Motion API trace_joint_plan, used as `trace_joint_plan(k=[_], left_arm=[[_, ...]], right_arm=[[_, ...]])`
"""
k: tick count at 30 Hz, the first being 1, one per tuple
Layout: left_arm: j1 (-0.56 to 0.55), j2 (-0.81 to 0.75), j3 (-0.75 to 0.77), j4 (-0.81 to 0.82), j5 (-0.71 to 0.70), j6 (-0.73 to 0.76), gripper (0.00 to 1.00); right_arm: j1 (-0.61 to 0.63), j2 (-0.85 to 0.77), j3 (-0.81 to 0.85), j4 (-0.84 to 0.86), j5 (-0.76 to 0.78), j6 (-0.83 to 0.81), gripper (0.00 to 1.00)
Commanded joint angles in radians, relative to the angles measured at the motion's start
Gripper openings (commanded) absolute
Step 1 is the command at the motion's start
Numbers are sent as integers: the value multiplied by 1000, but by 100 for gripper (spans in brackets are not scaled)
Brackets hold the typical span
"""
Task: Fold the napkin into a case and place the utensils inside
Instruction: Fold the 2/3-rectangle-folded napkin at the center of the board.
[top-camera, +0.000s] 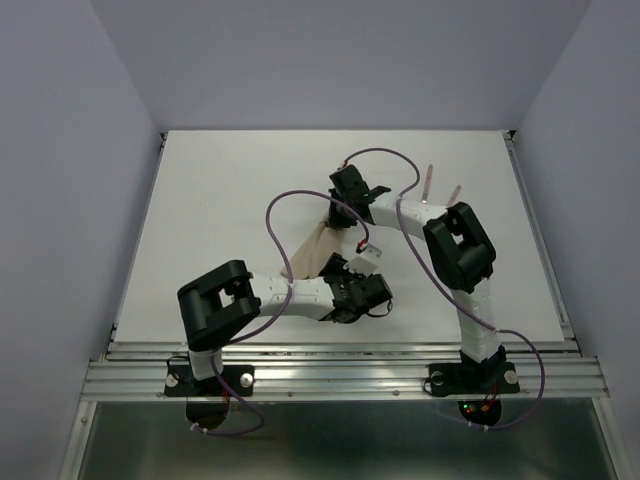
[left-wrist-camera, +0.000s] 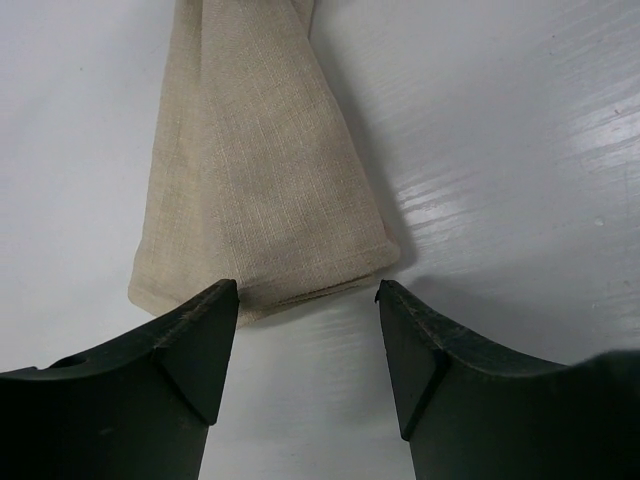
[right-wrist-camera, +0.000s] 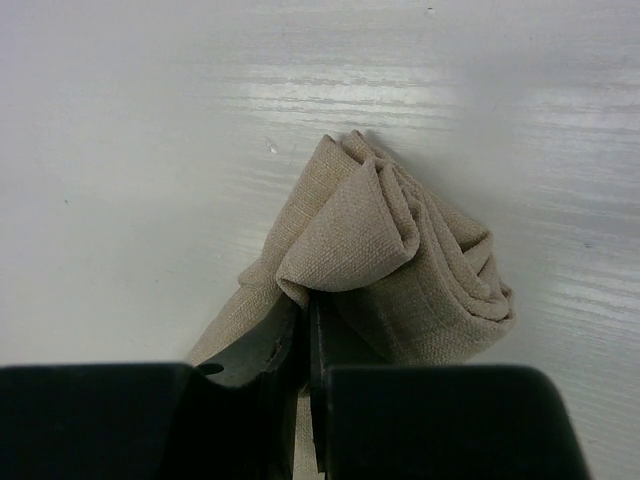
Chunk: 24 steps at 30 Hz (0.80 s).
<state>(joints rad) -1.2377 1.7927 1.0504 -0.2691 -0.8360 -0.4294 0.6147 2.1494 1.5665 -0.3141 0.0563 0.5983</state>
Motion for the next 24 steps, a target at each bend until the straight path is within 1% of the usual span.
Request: trace_joint_plan(k=[1, 10, 12, 13, 14, 16, 17, 18, 19, 20, 21, 22, 24], left_arm=[[-5, 10, 8, 10, -94, -2, 68], [-5, 80, 43, 21, -124, 14, 68], [-5, 89, 49, 19, -132, 12, 63], [-5, 94, 54, 13, -143, 6, 60], [-5, 94, 56, 10, -147, 1, 51], [-5, 94, 62, -10, -164, -15, 38], [-3, 93, 66, -15, -166, -29, 26], [1, 89, 66, -18, -166, -34, 21], [4, 77, 65, -22, -158, -38, 10], [9, 67, 62, -22, -150, -49, 5], [20, 39, 57, -15, -129, -51, 0], [26, 39, 48, -9, -118, -54, 0], [40, -13, 20, 22, -79, -55, 0]], right_arm=[[-27, 40, -65, -168, 76, -48, 6], [-36, 30, -82, -161, 74, -49, 5], [-36, 27, -85, -160, 74, -49, 5], [-36, 27, -85, -160, 74, -49, 6], [-36, 27, -85, -158, 73, -49, 6], [-36, 23, -91, -157, 71, -49, 5], [-36, 21, -92, -157, 71, -51, 6], [-36, 21, -94, -155, 71, -52, 5], [-36, 18, -95, -154, 70, -55, 5], [-36, 17, -97, -154, 66, -58, 5], [-36, 12, -100, -152, 65, -61, 6], [-36, 9, -100, -152, 65, -63, 6], [-36, 1, -108, -149, 62, -71, 5]])
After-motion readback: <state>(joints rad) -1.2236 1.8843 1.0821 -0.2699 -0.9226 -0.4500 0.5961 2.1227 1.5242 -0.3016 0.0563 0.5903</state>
